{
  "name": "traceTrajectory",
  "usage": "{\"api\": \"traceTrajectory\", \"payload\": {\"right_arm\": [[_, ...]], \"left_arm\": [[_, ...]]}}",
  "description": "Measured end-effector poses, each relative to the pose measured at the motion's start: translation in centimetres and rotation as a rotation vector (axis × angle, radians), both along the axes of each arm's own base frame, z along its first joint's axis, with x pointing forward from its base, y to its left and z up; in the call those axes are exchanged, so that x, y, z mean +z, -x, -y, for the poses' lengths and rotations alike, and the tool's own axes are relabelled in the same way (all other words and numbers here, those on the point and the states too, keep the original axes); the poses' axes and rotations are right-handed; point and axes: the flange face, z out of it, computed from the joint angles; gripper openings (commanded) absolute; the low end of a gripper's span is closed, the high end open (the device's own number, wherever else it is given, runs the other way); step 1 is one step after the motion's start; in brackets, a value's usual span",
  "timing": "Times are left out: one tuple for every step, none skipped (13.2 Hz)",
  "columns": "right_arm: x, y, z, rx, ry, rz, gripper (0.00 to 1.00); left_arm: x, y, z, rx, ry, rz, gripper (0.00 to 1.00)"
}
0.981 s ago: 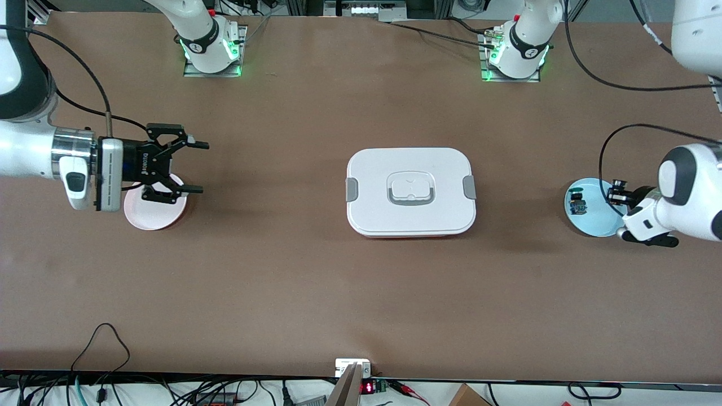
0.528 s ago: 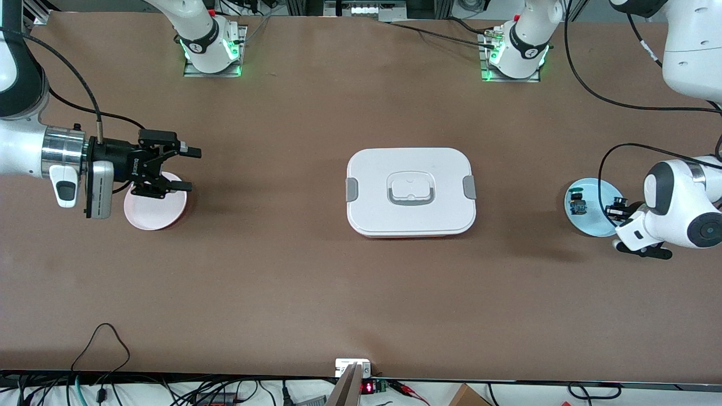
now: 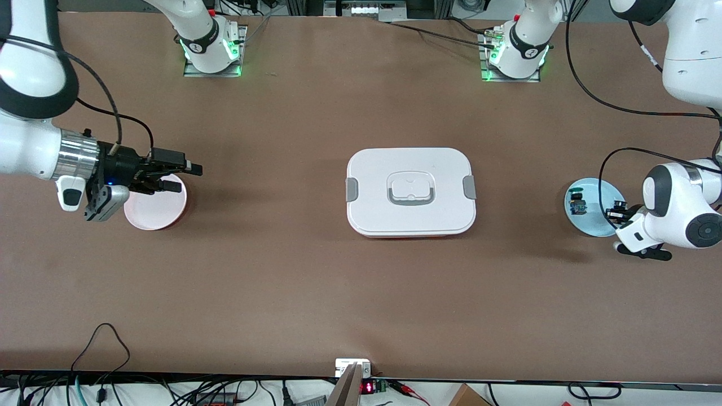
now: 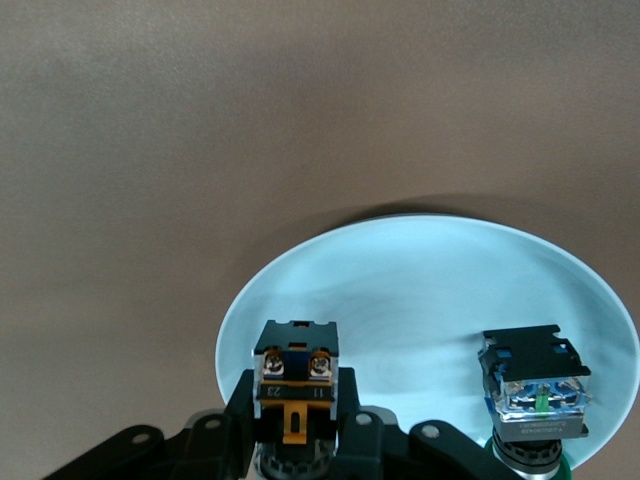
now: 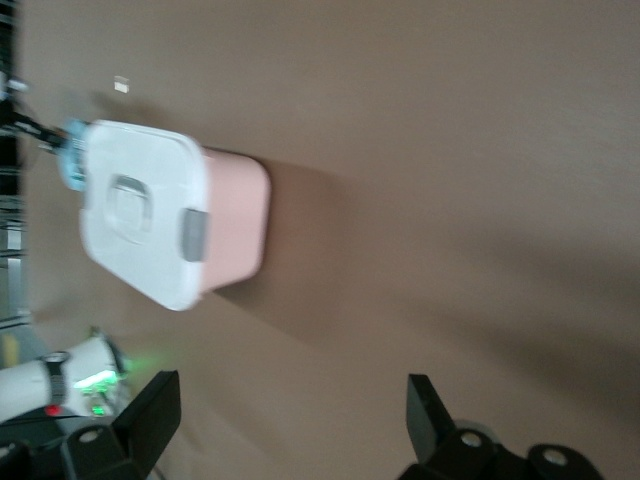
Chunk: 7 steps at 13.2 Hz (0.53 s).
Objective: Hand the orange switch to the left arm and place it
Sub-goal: 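Lower the orange switch onto the blue dish with the left gripper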
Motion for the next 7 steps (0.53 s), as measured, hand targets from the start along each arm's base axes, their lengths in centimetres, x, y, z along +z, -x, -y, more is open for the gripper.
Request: {"api": "traceTrajectory", "payload": {"right_arm": [[0.2, 0.0, 0.3, -0.005, 0.070, -0.009, 1.00], [0.6, 0.1, 0.8, -0.008, 0.140, -0.011, 1.00], [0.9, 0.1, 1.2, -0.009, 0.206, -0.012, 1.00], [1.1, 0.1, 1.6, -0.014, 0.269, -0.016, 1.00], [1.1, 0.1, 2.1, -0.018, 0.346, -0.020, 1.00], [1.0, 0.1, 2.8, -0.016, 0.415, -0.023, 1.00], [1.0, 0.2, 3.5, -0.012, 0.469, -0.029, 1.00]], "left_arm": [[-0.1, 0.0, 0.1, -0.003, 0.002, -0.001, 0.49], [-0.1, 0.0, 0.1, -0.015, 0.007, -0.004, 0.58], [-0.2, 0.0, 0.2, -0.027, 0.012, -0.007, 0.58], [-0.2, 0.0, 0.2, -0.035, 0.015, -0.009, 0.58], [-0.3, 0.0, 0.2, -0.038, 0.016, -0.010, 0.59], [-0.3, 0.0, 0.3, -0.040, 0.017, -0.011, 0.70], [-0.4, 0.0, 0.3, -0.041, 0.018, -0.012, 1.00]]}}
